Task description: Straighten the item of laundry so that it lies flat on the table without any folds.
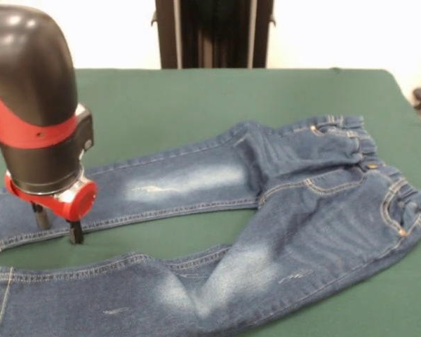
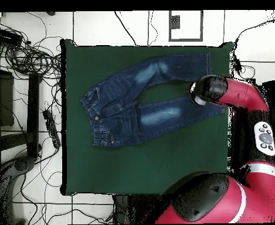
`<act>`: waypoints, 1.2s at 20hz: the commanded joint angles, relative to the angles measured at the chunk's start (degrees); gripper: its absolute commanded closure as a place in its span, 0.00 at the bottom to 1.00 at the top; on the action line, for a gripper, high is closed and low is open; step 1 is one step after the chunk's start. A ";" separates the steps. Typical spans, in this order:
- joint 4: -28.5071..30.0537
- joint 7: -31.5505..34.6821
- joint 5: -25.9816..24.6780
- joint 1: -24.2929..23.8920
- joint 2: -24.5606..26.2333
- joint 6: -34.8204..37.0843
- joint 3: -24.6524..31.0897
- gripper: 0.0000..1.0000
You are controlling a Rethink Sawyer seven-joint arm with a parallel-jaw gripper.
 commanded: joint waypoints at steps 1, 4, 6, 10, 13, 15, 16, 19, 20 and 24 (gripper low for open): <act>-12.86 -28.10 -7.06 0.14 11.76 -4.56 11.25 0.00; -14.15 -29.77 -7.28 0.48 12.04 -3.98 11.52 0.00; -15.43 -30.90 -7.29 0.61 12.38 -3.18 11.75 0.00; -19.92 -35.48 -7.18 0.34 14.13 0.37 13.32 0.00; -23.30 -38.44 -7.32 0.24 15.66 2.65 14.57 0.00; -25.14 -40.24 -7.66 0.09 16.26 4.27 15.48 0.00; -26.13 -41.21 -7.82 0.01 16.54 5.20 15.96 0.00; -29.88 -44.50 -8.63 -0.03 17.41 9.03 17.45 0.00; -31.24 -45.92 -9.16 0.04 17.55 10.22 18.07 0.00; -36.20 -50.50 -11.75 0.06 18.00 15.66 21.09 0.00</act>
